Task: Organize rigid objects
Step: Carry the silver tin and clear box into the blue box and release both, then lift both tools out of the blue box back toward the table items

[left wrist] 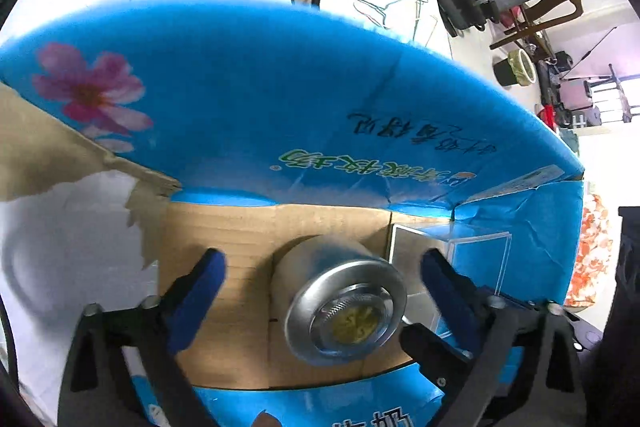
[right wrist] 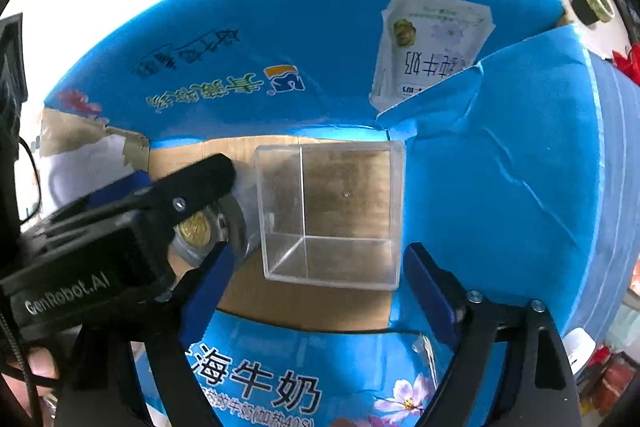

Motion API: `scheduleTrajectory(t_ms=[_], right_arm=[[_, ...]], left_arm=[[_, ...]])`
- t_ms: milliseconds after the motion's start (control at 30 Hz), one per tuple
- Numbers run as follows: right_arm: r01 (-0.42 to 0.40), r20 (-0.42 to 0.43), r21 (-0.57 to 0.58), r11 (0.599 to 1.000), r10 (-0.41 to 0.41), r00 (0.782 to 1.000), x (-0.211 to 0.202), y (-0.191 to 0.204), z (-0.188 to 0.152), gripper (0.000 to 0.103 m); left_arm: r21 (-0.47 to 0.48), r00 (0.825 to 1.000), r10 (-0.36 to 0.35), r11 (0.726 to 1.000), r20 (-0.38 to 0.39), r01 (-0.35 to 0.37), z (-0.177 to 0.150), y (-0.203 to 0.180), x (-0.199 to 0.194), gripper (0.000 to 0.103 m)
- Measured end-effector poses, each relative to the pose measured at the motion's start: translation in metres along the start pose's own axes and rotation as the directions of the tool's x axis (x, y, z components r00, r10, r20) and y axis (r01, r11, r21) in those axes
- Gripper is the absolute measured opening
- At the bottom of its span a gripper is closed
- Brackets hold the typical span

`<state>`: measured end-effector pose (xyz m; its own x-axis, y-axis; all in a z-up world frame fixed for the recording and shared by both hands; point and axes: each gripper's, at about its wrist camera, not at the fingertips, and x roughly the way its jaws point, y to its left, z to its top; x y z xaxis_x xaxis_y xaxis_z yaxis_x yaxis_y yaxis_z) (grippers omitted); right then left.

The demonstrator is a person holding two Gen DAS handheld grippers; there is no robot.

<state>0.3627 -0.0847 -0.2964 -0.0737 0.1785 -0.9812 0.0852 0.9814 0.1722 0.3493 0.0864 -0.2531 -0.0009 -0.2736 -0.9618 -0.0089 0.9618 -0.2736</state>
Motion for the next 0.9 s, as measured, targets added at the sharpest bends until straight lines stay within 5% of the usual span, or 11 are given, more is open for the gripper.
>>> scheduleTrajectory(t_ms=[100, 400, 900], right_arm=[[0.078, 0.045, -0.021, 0.997, -0.077, 0.996, -0.010, 0.003, -0.010, 0.103], [0.153, 0.156, -0.012, 0.988, -0.150, 0.976, -0.062, 0.014, -0.068, 0.103], [0.084, 0.362, -0.025, 0.996, -0.070, 0.930, -0.160, 0.027, -0.148, 0.103]], left_arm=[[0.019, 0.999, 0.044, 0.999, 0.027, -0.045, -0.006, 0.001, -0.010, 0.103], [0.092, 0.955, 0.215, 0.967, 0.206, -0.238, -0.062, 0.011, -0.063, 0.103], [0.090, 0.888, 0.232, 0.953, 0.398, -0.290, -0.114, -0.022, -0.150, 0.103]])
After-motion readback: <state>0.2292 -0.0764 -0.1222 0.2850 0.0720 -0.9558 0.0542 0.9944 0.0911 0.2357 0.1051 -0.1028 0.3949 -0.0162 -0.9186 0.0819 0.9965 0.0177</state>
